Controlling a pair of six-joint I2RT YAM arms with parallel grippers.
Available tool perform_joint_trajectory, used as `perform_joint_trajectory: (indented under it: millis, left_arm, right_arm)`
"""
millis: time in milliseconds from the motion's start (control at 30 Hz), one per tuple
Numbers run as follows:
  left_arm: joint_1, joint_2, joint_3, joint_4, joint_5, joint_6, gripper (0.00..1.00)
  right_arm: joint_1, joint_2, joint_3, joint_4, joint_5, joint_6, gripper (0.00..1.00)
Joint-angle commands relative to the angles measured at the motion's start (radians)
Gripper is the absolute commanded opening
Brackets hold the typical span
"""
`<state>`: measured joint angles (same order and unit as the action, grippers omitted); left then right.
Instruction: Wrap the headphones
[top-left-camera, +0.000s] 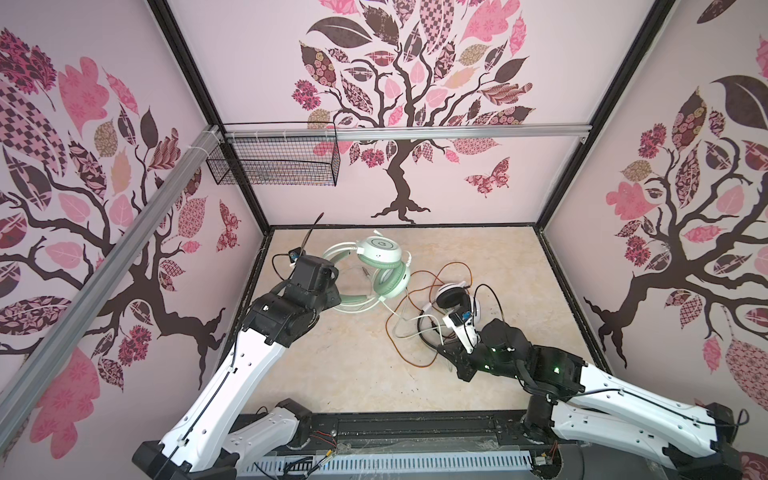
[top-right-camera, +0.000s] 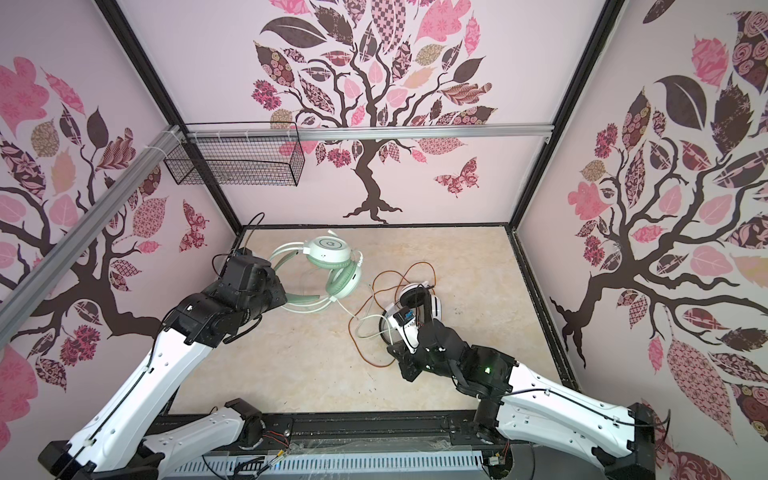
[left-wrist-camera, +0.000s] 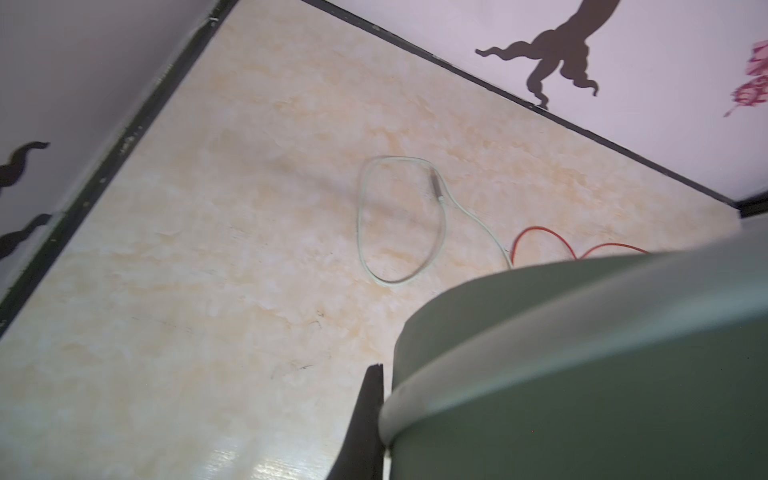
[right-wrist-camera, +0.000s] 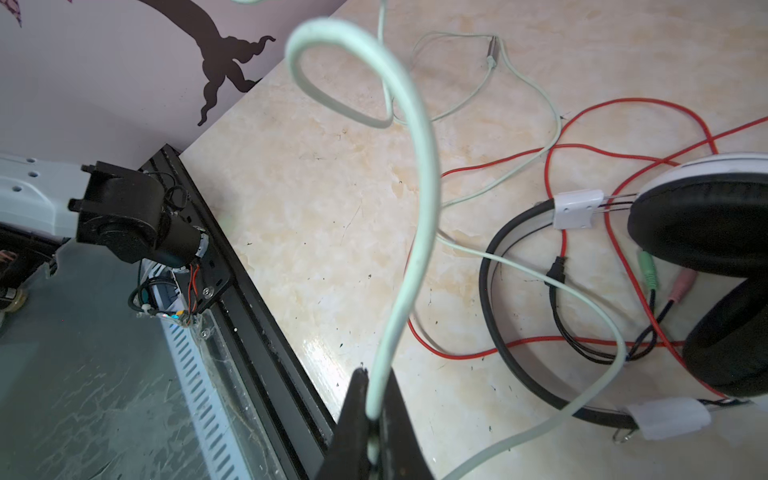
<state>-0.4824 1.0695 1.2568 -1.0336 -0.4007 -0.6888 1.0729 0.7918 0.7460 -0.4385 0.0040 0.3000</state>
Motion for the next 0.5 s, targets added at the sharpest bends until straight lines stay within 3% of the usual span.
perform_joint_trajectory:
  millis: [0, 67, 200, 467]
  left_arm:
    - [0.002, 0.021, 0.05, 0.034, -0.094, -0.007, 0.0]
    - [0.003, 0.031, 0.047, 0.058, -0.067, -0.018, 0.0]
    - [0.003, 0.053, 0.054, 0.078, -0.031, -0.029, 0.0]
    - [0.003, 0.034, 0.017, 0.066, 0.03, -0.024, 0.0]
  right_arm:
    - [0.073, 0.057, 0.155, -0.127, 0.031, -0.054, 0.0]
    - [0.14, 0.13, 0.227, -0.181, 0.08, -0.068, 0.0]
    - [0.351, 0.287, 0.368, -0.271, 0.293, -0.073, 0.0]
    - [0.368, 0.385, 0.531, -0.32, 0.394, -0.102, 0.0]
